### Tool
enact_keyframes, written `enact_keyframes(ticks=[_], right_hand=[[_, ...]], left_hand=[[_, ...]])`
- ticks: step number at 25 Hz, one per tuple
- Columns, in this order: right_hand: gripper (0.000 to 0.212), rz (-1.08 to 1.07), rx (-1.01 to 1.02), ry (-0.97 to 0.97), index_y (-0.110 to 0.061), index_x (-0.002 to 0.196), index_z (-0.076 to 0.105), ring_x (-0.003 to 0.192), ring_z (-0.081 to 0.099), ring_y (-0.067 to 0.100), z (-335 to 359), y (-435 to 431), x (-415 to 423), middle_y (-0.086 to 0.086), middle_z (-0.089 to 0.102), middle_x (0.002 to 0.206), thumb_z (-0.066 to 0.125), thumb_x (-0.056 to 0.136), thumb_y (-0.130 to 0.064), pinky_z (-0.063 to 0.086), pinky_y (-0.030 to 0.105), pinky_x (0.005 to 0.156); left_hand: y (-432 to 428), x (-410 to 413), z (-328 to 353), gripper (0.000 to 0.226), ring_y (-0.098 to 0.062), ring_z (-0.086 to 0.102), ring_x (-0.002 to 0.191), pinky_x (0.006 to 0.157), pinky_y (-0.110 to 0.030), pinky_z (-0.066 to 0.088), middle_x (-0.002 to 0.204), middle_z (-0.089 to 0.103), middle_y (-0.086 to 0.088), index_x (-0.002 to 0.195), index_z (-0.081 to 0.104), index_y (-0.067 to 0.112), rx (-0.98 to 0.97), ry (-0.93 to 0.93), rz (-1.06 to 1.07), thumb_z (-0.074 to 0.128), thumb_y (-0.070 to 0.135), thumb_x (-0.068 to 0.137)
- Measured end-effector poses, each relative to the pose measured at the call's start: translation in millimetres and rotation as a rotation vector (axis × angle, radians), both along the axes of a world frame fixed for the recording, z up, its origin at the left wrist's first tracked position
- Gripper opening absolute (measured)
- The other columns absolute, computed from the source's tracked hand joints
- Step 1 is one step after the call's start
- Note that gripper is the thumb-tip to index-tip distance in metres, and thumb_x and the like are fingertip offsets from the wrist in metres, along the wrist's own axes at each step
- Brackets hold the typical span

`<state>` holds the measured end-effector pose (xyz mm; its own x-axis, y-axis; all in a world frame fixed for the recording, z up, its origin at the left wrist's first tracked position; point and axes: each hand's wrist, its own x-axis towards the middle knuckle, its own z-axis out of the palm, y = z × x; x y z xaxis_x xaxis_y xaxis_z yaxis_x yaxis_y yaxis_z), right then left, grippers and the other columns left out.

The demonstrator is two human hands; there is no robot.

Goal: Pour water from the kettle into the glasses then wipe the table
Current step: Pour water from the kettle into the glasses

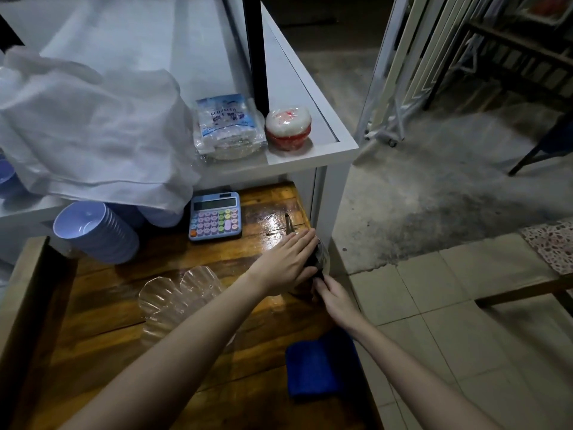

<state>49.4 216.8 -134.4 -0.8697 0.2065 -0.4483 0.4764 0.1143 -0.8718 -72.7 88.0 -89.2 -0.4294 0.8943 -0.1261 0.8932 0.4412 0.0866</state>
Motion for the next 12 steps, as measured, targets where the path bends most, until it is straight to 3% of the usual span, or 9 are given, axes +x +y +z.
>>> enact_keyframes(ticks=[4, 8, 12], right_hand=[[0.025, -0.202, -0.113, -0.017, -0.030, 0.100, 0.060, 0.096, 0.057, 0.005, 9.1, 20.5, -4.4, -0.008, 0.063, 0.100, 0.037, 0.104, -0.022, 0.044, 0.024, 0.085], [0.032, -0.355, -0.221, 0.015, -0.020, 0.093, 0.067, 0.094, 0.061, 0.015, 7.0, 25.5, -7.6, -0.001, 0.068, 0.093, 0.037, 0.103, -0.021, 0.047, 0.016, 0.067], [0.030, -0.475, -0.324, 0.106, -0.015, 0.099, 0.071, 0.098, 0.063, 0.016, -1.9, 16.5, -4.2, 0.009, 0.071, 0.103, 0.041, 0.102, -0.021, 0.052, 0.027, 0.085]], left_hand=[[12.6, 5.9, -7.4, 0.070, -0.020, -0.009, 0.148, 0.121, -0.035, -0.004, 0.161, -0.003, -0.010, 0.153, -0.001, 0.010, 0.015, 0.034, 0.016, 0.017, 0.052, 0.102], [21.3, 7.4, -8.9, 0.071, -0.020, -0.010, 0.148, 0.120, -0.034, -0.006, 0.161, -0.005, -0.010, 0.153, -0.003, 0.010, 0.011, 0.055, 0.023, 0.016, 0.054, 0.101], [18.9, 11.8, -5.2, 0.072, -0.019, -0.010, 0.148, 0.118, -0.031, -0.010, 0.161, -0.005, -0.010, 0.153, -0.003, 0.010, 0.028, 0.040, 0.039, 0.017, 0.055, 0.101]])
